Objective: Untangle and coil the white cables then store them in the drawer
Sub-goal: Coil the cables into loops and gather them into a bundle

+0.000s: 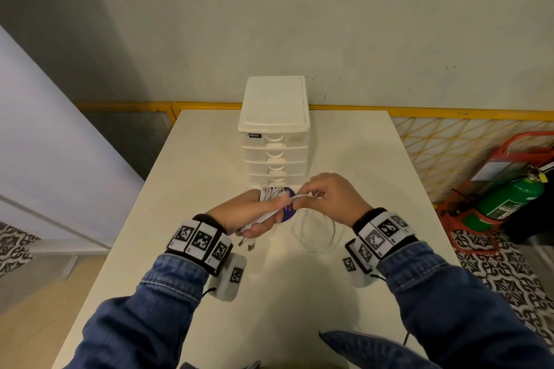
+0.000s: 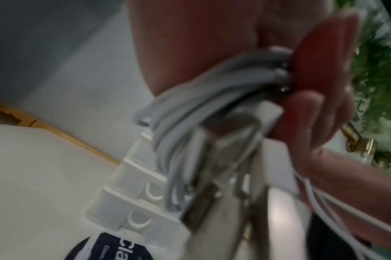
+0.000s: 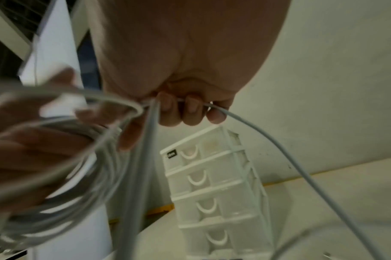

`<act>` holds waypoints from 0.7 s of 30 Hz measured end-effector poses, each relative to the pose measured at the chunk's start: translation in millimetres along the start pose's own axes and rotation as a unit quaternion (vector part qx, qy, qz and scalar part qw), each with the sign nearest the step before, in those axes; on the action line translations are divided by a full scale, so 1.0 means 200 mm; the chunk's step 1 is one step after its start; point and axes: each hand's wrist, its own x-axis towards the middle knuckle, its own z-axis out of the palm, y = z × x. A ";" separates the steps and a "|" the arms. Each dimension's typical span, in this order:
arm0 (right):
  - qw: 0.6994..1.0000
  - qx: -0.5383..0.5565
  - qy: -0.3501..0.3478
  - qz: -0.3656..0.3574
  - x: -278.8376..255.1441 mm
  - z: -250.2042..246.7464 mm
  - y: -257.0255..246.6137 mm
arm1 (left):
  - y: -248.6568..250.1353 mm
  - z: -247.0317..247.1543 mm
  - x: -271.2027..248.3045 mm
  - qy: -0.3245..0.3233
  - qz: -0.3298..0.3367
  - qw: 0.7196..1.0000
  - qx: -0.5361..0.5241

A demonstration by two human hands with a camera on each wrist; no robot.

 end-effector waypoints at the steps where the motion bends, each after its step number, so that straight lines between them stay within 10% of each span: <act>1: 1.000 0.008 0.008 0.013 -0.01 -0.01 0.03 | 0.00 0.00 0.00 -0.007 0.005 1.000 -0.006; 12: 0.965 -0.088 0.132 0.211 -0.19 -0.09 0.37 | -0.08 -0.26 -0.06 0.379 -0.031 0.919 -0.100; 17: 0.958 -0.150 0.100 0.224 -0.17 0.00 0.34 | -0.08 -0.20 -0.02 0.351 -0.062 0.931 -0.083; 21: 0.988 -0.073 0.119 0.066 -0.09 0.02 0.09 | 0.00 -0.11 0.00 0.280 -0.052 0.955 -0.081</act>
